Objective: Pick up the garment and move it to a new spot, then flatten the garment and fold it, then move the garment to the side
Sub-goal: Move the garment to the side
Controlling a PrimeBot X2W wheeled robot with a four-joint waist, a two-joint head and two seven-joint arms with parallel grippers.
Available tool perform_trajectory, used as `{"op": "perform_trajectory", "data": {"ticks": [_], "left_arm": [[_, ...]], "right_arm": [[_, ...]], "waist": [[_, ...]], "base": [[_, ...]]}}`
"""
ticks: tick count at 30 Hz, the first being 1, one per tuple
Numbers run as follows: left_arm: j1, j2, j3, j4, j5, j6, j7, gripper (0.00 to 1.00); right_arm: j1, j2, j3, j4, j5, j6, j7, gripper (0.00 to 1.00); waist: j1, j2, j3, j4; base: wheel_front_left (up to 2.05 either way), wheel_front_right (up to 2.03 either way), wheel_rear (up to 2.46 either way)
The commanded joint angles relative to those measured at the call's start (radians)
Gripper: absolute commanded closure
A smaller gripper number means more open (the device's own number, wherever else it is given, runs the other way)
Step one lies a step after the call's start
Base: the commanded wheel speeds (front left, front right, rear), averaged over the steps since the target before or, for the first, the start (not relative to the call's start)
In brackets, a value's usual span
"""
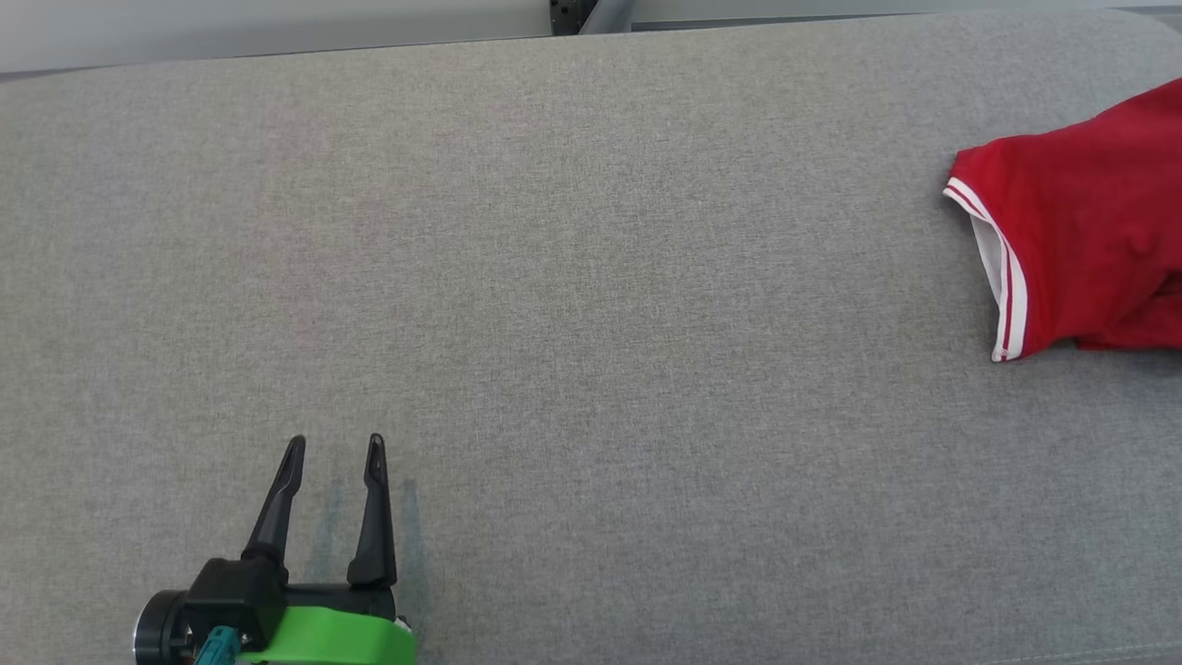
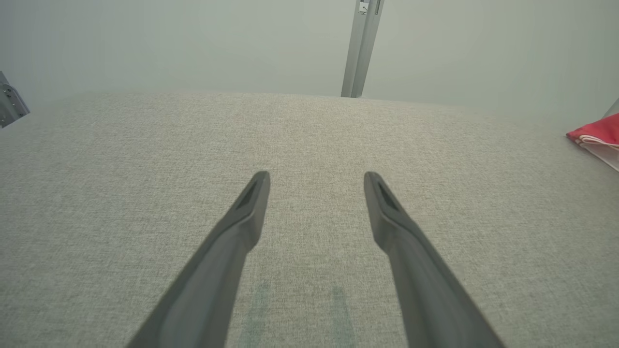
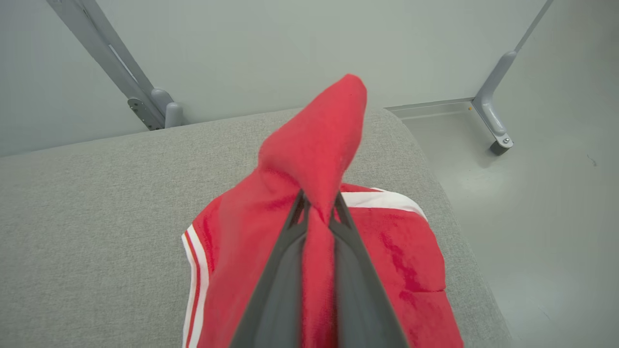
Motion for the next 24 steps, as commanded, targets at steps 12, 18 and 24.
{"op": "perform_trajectory", "data": {"ticks": [12, 18, 24], "left_arm": [[-0.028, 0.002, 0.002, 0.009, 0.017, -0.010, -0.003, 0.00], [-0.012, 0.002, 0.003, 0.008, -0.001, 0.000, -0.003, 0.00], [0.005, 0.002, 0.002, 0.006, -0.024, 0.014, -0.003, 0.00]], "right_arm": [[0.000, 0.058, -0.173, 0.145, -0.305, -0.001, -0.130, 0.00], [0.017, 0.100, -0.214, 0.050, -0.392, -0.001, -0.287, 0.00], [0.155, 0.162, -0.199, -0.133, -0.368, -0.001, -0.438, 0.00]], "waist": [[0.0000, 0.0033, 0.023, 0.003], [0.0000, 0.0033, 0.000, -0.003], [0.0000, 0.0033, -0.058, -0.002]], "base": [[0.00, 0.00, 0.00], [0.00, 0.00, 0.00], [0.00, 0.00, 0.00]]}}
